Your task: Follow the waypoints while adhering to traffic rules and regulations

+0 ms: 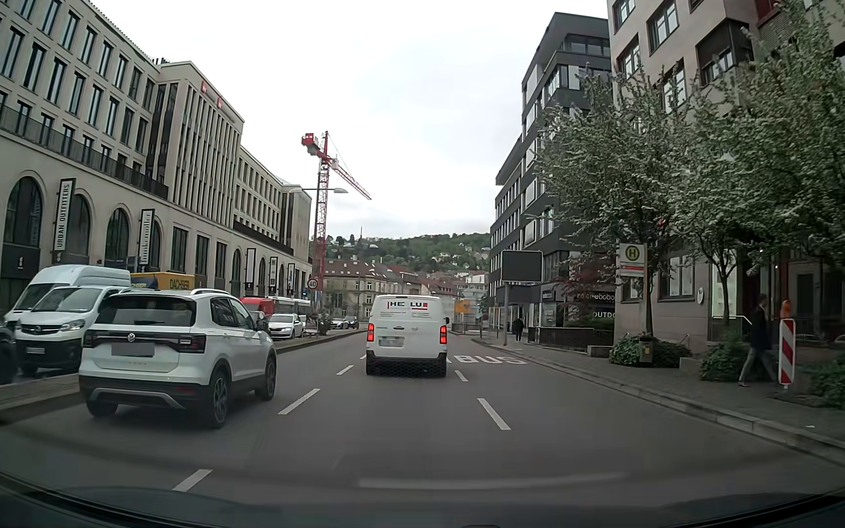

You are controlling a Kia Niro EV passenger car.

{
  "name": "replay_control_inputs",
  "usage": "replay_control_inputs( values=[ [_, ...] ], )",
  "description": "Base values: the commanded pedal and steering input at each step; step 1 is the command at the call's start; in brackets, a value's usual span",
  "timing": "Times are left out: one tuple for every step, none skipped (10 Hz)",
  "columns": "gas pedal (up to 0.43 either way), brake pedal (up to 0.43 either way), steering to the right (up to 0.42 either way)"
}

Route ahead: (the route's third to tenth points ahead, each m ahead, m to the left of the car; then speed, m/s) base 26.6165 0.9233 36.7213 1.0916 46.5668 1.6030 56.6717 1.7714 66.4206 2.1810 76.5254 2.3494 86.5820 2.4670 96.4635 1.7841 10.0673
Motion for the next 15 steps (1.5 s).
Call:
replay_control_inputs(
  values=[
    [0.130, 0.000, 0.030],
    [0.130, 0.000, 0.029],
    [0.118, 0.000, 0.025],
    [0.110, 0.000, 0.019],
    [0.098, 0.000, 0.016],
    [0.087, 0.000, 0.016],
    [0.079, 0.000, 0.016],
    [0.067, 0.000, 0.014],
    [0.067, 0.000, 0.008],
    [0.067, 0.000, -0.001],
    [0.067, 0.000, -0.005],
    [0.067, 0.000, -0.004],
    [0.067, 0.000, -0.008],
    [0.067, 0.000, -0.008],
    [0.067, 0.000, -0.005]
  ],
)
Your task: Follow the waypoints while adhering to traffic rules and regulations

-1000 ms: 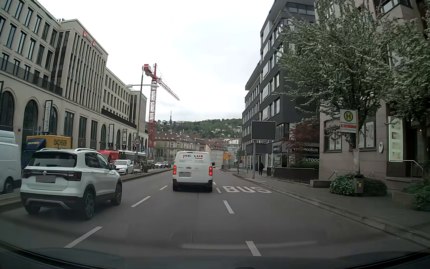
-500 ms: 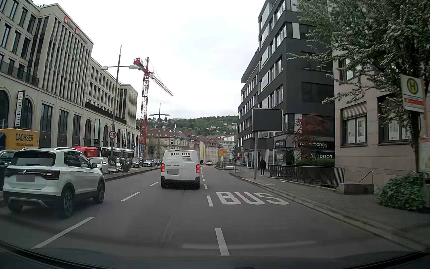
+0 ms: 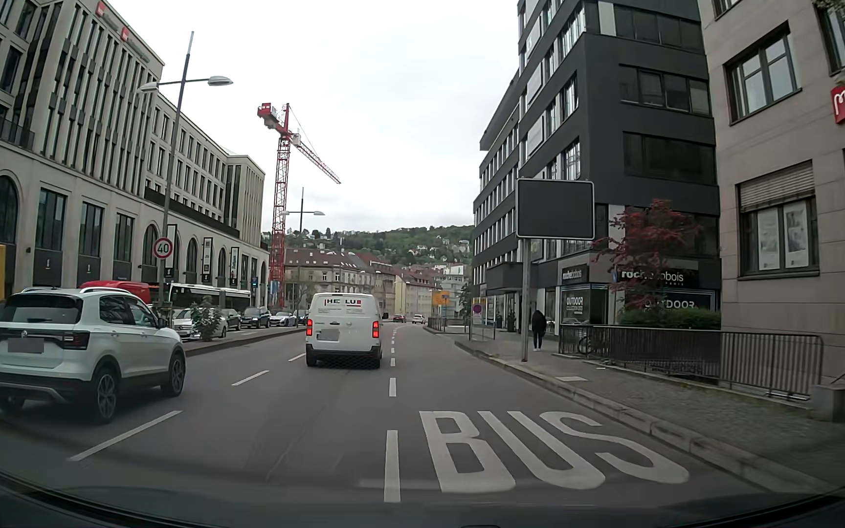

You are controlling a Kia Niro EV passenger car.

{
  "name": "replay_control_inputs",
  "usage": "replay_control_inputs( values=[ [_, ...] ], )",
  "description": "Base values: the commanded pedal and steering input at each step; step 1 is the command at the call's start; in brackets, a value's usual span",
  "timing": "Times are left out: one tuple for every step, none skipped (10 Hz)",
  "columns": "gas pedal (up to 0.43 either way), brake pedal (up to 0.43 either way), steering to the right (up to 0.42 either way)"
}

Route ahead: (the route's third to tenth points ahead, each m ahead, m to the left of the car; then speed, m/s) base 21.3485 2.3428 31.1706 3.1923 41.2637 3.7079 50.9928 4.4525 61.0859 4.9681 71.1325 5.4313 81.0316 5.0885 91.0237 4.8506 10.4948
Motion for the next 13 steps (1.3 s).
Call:
replay_control_inputs(
  values=[
    [0.067, 0.000, -0.005],
    [0.067, 0.000, -0.005],
    [0.059, 0.000, -0.005],
    [0.059, 0.000, -0.006],
    [0.059, 0.000, -0.005],
    [0.059, 0.000, -0.008],
    [0.059, 0.000, -0.013],
    [0.059, 0.000, -0.014],
    [0.059, 0.000, -0.014],
    [0.059, 0.000, -0.014],
    [0.059, 0.000, -0.014],
    [0.059, 0.000, -0.014],
    [0.047, 0.000, -0.012]
  ],
)
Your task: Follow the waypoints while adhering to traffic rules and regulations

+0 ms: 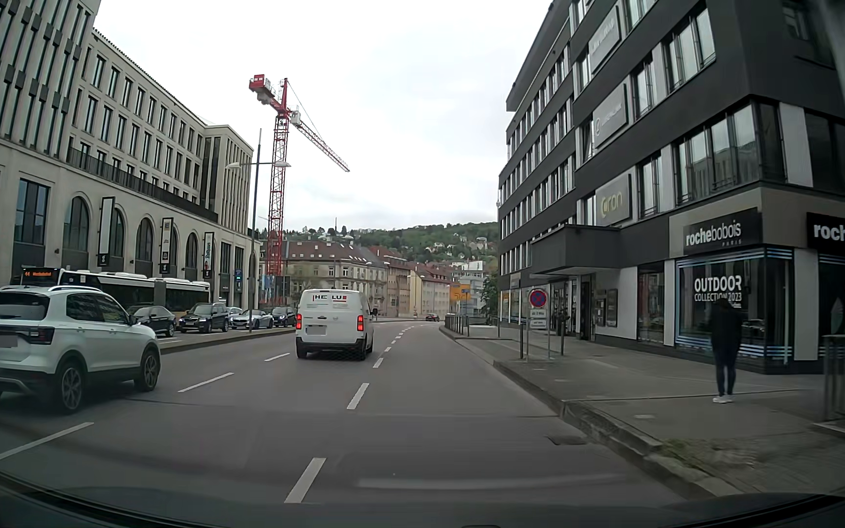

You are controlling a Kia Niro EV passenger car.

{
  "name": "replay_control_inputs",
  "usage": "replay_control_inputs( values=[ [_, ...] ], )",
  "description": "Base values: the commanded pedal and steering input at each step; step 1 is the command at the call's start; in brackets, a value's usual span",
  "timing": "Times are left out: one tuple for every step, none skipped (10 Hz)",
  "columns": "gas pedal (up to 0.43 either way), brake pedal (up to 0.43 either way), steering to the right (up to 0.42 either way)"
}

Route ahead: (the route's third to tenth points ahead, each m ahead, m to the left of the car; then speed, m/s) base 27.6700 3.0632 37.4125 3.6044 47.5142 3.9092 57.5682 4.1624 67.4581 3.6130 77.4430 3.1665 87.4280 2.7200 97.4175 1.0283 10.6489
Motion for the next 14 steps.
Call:
replay_control_inputs(
  values=[
    [0.047, 0.000, -0.011],
    [0.047, 0.000, -0.012],
    [0.047, 0.000, -0.012],
    [0.047, 0.000, -0.012],
    [0.047, 0.000, -0.012],
    [0.047, 0.000, -0.011],
    [0.047, 0.000, -0.012],
    [0.067, 0.000, -0.012],
    [0.067, 0.000, -0.011],
    [0.067, 0.000, -0.009],
    [0.067, 0.000, -0.007],
    [0.067, 0.000, -0.005],
    [0.067, 0.000, -0.005],
    [0.067, 0.000, -0.005]
  ],
)
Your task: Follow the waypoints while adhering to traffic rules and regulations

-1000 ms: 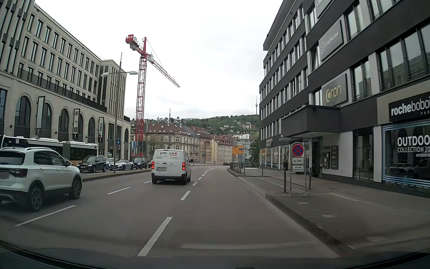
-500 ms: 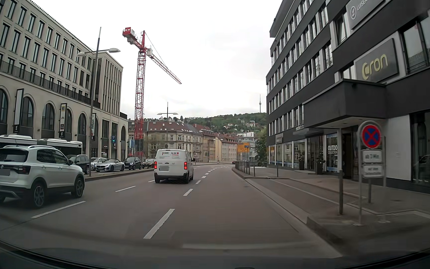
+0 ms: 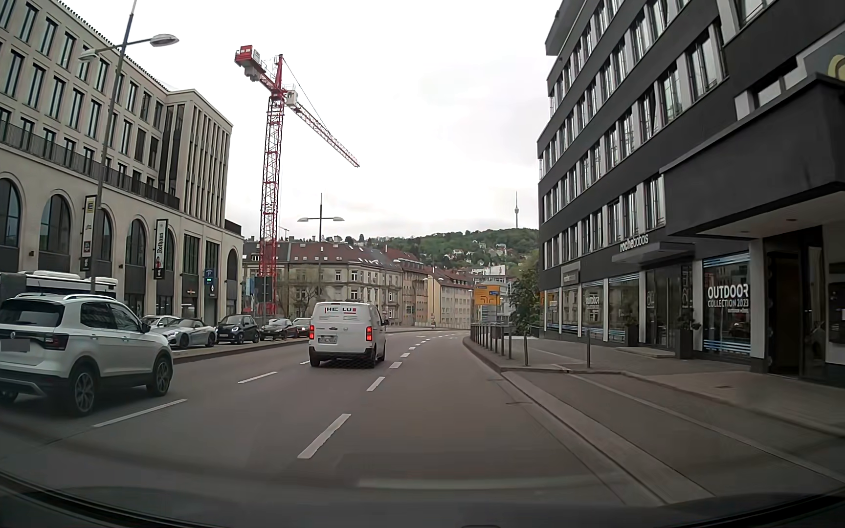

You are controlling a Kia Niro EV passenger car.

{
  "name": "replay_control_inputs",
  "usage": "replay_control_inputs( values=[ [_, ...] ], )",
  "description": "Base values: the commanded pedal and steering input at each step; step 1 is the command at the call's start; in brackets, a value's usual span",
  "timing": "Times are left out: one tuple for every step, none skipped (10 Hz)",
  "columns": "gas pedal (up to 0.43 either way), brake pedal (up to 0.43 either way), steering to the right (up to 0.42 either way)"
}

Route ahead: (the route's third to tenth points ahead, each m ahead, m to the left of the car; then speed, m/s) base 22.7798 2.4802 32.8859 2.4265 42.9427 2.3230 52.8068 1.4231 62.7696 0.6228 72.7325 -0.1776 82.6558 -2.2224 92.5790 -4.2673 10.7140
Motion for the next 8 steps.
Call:
replay_control_inputs(
  values=[
    [0.067, 0.000, -0.005],
    [0.067, 0.000, -0.005],
    [0.067, 0.000, -0.004],
    [0.067, 0.000, -0.004],
    [0.067, 0.000, -0.004],
    [0.047, 0.000, -0.004],
    [0.000, 0.000, -0.004],
    [0.000, 0.000, -0.004]
  ],
)
